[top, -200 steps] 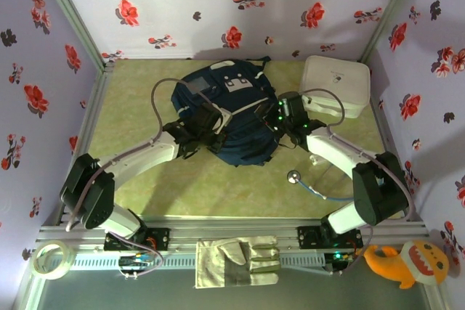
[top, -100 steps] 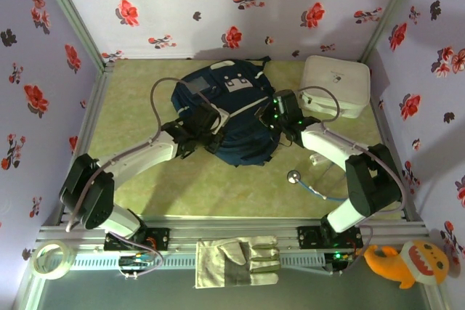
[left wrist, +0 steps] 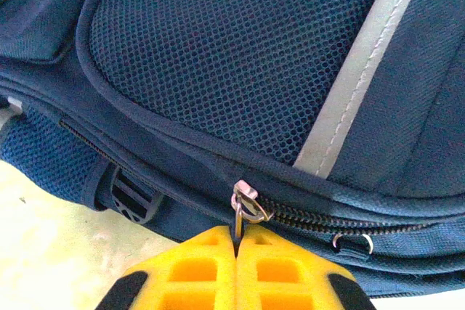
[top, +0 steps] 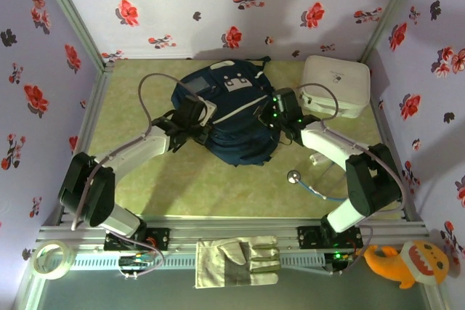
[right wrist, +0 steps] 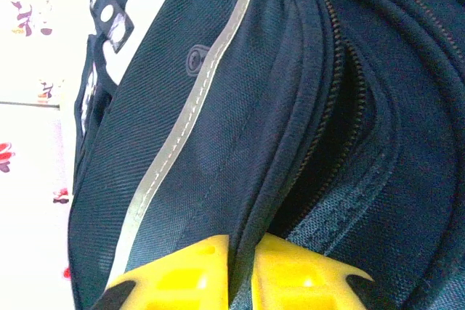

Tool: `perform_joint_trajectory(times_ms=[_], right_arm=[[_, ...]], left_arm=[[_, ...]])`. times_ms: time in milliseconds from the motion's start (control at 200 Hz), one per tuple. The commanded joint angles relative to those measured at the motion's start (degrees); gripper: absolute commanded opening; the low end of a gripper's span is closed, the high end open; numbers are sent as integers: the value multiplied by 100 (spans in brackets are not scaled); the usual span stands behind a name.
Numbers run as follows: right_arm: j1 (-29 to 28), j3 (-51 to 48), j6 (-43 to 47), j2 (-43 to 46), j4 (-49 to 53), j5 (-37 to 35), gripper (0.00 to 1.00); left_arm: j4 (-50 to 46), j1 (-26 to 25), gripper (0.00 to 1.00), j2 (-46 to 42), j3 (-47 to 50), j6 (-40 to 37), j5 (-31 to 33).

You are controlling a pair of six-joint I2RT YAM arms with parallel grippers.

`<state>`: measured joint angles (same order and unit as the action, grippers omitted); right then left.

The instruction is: Pack the student bag

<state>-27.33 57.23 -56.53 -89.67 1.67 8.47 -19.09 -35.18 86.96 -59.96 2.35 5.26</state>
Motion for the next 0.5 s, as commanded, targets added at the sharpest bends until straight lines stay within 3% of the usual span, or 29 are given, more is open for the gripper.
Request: perform_joint_trajectory(times_ms=[0, 120, 285, 495], right_arm=[[86, 367, 538, -102, 300, 35, 22], [151, 406, 998, 228, 713, -267, 44], [411, 153, 1372, 1097, 1608, -1385, 69], [799, -625, 980, 1845, 2679, -2564, 77]], left_arm=[[66, 241, 0, 87, -263, -86, 316], [-7, 331, 1, 75, -252, 232, 324], [-263, 343, 33, -233, -176, 483, 257], [-407, 379, 72, -935, 19, 680, 445]])
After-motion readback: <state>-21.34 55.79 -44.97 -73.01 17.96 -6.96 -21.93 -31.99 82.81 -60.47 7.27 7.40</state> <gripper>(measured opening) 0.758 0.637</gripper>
